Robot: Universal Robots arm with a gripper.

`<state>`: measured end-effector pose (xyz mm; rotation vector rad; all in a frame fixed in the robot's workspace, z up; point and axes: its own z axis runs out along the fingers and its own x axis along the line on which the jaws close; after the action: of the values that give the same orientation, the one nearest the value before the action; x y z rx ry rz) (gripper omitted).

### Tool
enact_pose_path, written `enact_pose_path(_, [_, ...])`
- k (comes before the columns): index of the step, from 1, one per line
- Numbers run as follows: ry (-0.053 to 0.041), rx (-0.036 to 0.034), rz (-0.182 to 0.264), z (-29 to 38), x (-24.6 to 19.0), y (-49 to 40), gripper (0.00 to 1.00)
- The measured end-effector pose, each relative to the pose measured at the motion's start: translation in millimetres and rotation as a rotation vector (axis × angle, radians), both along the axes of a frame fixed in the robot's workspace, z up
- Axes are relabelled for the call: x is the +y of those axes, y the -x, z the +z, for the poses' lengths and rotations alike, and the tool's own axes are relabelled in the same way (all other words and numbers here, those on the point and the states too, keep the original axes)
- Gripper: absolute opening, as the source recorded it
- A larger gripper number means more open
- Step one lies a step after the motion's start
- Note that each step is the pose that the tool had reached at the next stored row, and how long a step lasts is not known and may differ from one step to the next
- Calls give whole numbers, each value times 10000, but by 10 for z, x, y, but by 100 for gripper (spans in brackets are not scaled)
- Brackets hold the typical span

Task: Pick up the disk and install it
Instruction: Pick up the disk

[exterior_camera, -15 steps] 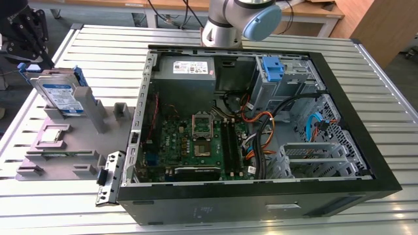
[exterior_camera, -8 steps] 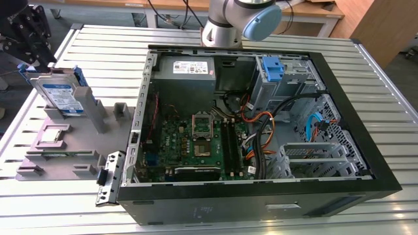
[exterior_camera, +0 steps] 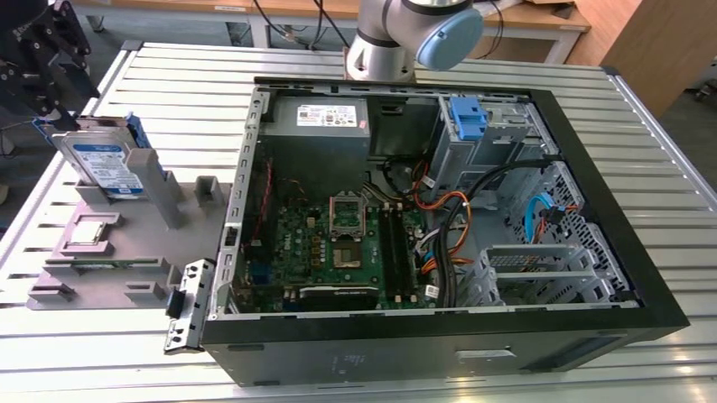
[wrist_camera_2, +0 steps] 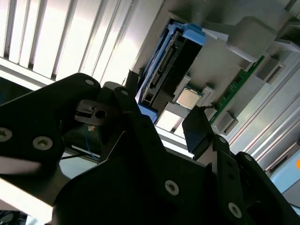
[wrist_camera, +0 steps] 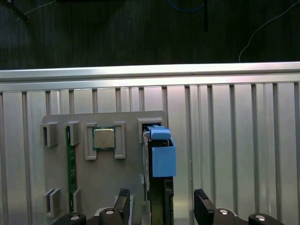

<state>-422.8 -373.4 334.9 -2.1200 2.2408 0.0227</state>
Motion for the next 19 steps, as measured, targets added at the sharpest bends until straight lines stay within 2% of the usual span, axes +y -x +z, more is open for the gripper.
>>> enact_pose_path(5, [0, 0, 0, -17, 0, 0, 65])
enact_pose_path(19, [0, 0, 0, -201, 0, 0, 65])
